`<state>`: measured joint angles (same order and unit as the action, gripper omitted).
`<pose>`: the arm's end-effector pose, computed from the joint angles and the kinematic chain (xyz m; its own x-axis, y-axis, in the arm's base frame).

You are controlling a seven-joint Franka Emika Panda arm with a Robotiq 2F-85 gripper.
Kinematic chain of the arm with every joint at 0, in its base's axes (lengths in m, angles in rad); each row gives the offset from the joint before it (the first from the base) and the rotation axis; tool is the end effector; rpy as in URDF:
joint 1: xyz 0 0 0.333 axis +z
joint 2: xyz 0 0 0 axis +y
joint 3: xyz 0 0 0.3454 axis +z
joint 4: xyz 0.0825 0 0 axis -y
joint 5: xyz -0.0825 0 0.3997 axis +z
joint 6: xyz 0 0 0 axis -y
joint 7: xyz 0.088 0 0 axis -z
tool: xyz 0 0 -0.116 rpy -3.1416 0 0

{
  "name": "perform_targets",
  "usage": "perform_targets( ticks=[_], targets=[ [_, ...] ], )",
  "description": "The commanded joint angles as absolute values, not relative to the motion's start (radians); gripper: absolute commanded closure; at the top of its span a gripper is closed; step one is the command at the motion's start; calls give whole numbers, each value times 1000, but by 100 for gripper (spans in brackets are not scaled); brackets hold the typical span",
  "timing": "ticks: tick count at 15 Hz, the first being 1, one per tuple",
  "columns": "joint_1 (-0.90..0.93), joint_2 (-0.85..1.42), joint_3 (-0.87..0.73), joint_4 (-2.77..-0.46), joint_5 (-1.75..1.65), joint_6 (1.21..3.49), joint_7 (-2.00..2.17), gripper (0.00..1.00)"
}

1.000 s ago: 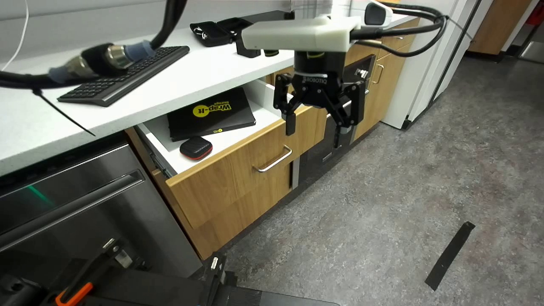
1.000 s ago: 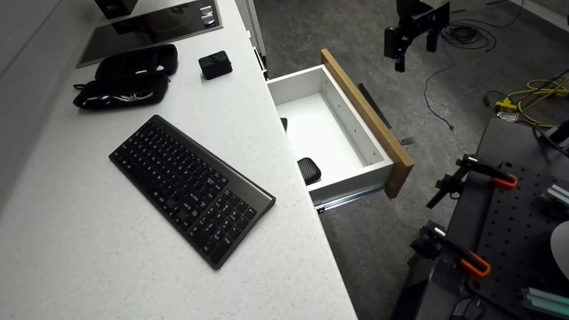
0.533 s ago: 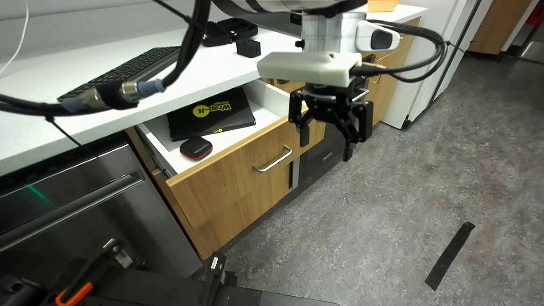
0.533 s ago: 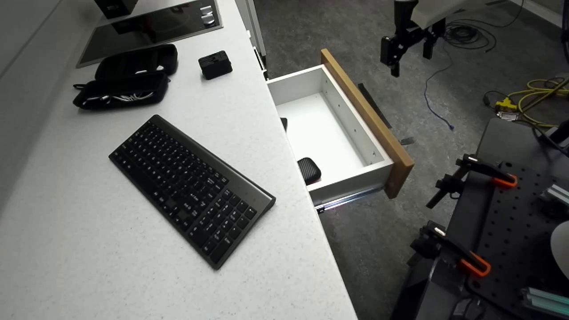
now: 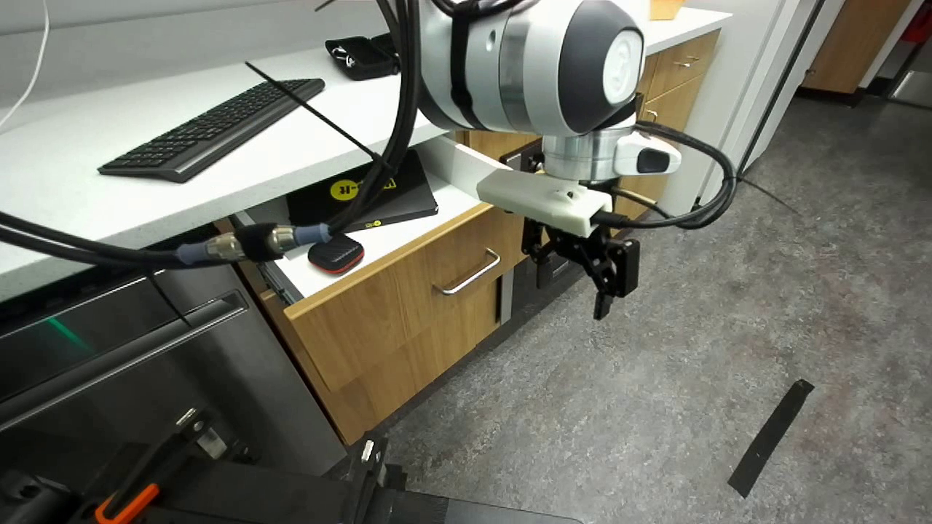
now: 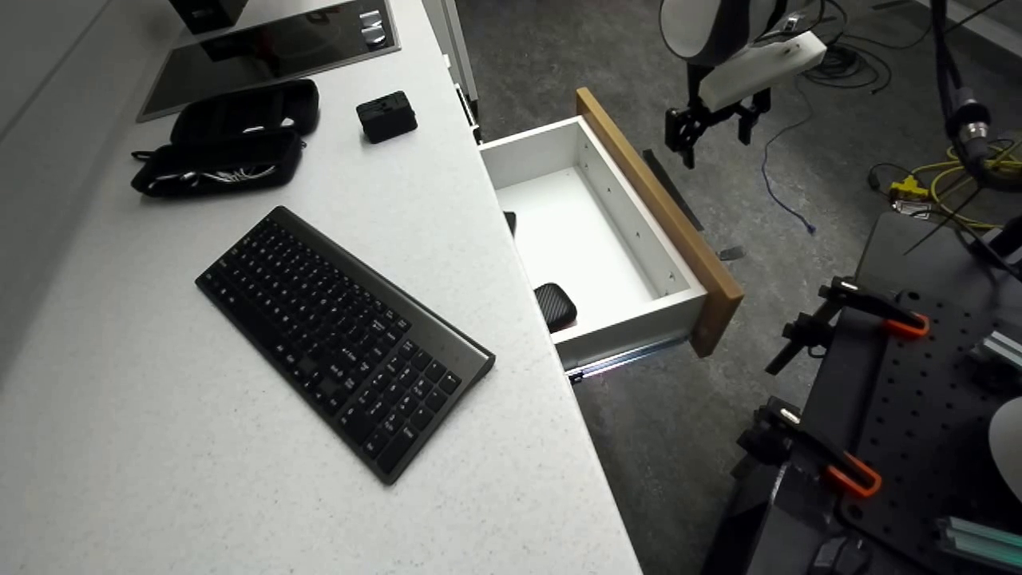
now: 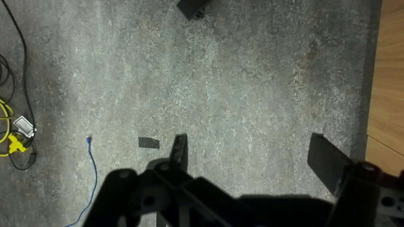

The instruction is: Close the drawer on the left

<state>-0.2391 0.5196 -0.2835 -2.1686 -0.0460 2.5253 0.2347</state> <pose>0.4864 -0.2860 0.1514 0.7587 -0.6424 -0.1080 -0.6186 -0.7625 0.1897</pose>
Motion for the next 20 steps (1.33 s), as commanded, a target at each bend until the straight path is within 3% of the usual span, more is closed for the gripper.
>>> perform_targets(
  ticks=[1, 15, 20],
  targets=[
    [-248, 654, -248, -2040, 41, 2529, 257, 0],
    [-272, 770, -40, -1824, 231, 2433, 126, 0],
    [-236, 760, -49, -1820, 244, 2410, 147, 0]
  ],
)
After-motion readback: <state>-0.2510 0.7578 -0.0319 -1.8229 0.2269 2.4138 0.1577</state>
